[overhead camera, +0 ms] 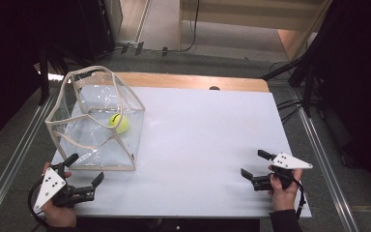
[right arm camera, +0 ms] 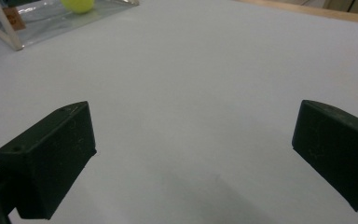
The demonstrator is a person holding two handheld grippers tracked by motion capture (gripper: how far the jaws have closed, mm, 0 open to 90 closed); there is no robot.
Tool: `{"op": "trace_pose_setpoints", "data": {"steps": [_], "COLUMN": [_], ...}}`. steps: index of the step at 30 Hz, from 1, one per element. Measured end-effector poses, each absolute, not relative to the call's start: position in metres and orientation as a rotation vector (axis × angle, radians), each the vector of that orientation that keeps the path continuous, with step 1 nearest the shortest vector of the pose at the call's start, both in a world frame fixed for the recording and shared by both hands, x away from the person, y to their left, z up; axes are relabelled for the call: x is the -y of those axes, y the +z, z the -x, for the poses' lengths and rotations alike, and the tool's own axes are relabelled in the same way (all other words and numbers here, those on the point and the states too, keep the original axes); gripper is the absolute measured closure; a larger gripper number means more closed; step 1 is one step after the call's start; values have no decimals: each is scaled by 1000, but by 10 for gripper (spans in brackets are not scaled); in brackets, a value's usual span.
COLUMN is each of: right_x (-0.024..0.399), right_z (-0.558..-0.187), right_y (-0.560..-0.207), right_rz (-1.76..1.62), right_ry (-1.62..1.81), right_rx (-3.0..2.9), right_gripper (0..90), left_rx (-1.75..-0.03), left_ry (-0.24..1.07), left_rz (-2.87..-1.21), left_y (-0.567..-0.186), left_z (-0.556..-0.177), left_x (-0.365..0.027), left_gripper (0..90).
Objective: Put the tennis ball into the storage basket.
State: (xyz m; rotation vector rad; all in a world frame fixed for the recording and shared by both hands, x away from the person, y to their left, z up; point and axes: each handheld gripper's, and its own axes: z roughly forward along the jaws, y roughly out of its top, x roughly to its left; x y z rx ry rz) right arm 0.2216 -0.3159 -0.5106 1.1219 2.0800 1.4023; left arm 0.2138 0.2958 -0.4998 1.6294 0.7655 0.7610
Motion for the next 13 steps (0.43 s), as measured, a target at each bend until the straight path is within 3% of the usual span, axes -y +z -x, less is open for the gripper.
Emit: {"op": "trace_pose_setpoints", "data": {"steps": [13], "right_x": [338], "right_z": [-204], "right_y": [-513], "right_rz": [-1200], "right_ry": [1437], "right_rx": [-1925], "right_gripper": [0], "left_rx": [-762], "left_ry": [761], "left_rz": [-1632], "left_y": [-500], "left_z": [-214], "left_x": [-295], "left_gripper": [0]}}
